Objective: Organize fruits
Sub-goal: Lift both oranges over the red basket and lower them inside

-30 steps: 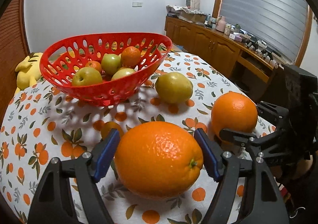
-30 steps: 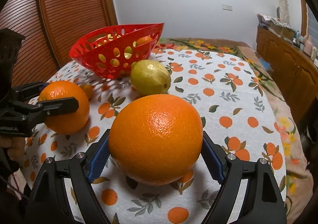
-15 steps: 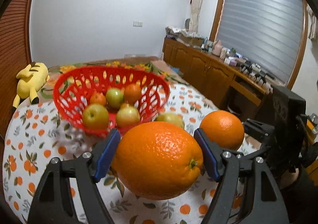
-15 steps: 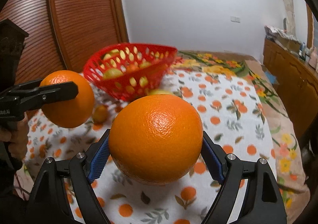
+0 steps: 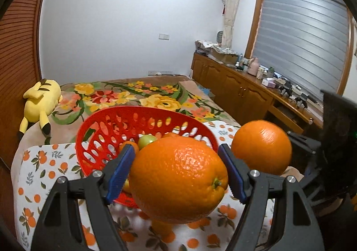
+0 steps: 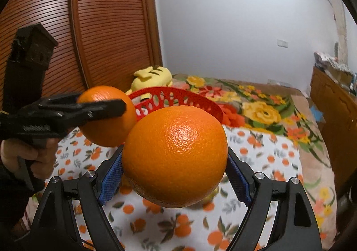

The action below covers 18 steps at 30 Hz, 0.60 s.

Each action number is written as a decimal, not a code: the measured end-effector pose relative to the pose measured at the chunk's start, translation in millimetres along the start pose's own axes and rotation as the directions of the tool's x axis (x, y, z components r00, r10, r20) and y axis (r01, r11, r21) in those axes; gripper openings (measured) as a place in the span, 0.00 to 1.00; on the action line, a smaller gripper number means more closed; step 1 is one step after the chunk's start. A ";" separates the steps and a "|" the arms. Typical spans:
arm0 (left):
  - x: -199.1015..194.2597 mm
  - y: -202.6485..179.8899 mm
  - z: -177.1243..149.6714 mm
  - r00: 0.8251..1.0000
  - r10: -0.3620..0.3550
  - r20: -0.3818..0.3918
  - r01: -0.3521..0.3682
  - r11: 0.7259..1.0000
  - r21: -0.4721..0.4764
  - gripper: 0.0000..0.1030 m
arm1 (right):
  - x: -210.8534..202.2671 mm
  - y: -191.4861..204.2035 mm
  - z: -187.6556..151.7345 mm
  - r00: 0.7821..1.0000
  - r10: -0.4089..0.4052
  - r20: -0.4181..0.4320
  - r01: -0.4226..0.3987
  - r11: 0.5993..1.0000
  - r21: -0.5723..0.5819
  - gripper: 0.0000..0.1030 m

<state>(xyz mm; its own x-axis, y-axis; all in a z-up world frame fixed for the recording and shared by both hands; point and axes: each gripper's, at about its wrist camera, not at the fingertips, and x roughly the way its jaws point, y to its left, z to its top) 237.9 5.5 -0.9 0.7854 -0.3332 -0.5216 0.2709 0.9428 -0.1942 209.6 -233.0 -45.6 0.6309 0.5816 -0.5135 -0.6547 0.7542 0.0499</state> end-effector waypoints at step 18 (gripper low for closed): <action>65.7 46.2 8.4 0.997 0.039 -0.071 -0.041 0.999 -0.026 0.74 | 87.5 -6.0 18.3 0.991 0.050 -0.122 -0.058 0.996 -0.065 0.83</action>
<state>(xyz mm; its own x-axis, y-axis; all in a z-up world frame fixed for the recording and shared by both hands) 306.7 27.2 -37.2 0.7535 -0.2965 -0.5868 0.2246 0.9549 -0.1941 276.3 -181.1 -75.1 0.5417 0.5771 -0.6112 -0.7163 0.6974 0.0236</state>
